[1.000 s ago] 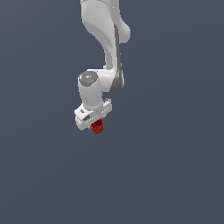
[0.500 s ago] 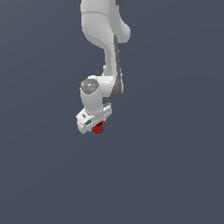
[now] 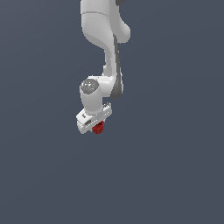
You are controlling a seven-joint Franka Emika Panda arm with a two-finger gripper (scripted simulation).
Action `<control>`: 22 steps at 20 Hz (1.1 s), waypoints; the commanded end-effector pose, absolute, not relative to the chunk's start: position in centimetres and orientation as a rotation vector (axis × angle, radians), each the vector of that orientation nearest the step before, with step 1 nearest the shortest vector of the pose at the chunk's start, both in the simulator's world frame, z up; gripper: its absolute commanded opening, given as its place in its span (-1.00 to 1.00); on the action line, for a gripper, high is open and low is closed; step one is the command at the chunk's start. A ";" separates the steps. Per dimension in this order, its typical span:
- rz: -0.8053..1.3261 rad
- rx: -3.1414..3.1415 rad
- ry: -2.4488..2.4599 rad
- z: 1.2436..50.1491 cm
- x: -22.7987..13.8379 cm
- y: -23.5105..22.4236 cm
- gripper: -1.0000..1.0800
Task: Pick up the object and move it to a goal position.
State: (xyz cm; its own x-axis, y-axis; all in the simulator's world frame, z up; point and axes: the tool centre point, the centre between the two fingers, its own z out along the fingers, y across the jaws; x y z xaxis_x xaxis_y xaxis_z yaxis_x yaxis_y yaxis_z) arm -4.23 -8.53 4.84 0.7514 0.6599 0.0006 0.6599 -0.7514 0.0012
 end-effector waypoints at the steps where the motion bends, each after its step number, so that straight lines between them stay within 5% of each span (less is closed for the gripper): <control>1: 0.001 2.939 1.107 4.8 -4.2 -8.5 -1.00; 10: 0.001 2.939 1.107 6.4 -2.6 -5.7 -1.00; 22: 0.001 2.939 1.107 11.8 2.9 3.6 -1.00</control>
State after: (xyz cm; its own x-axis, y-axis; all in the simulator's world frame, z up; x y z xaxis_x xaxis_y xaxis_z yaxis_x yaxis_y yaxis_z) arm 2.06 2.23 10.92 0.7511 0.6601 -0.0009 0.6601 -0.7511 -0.0002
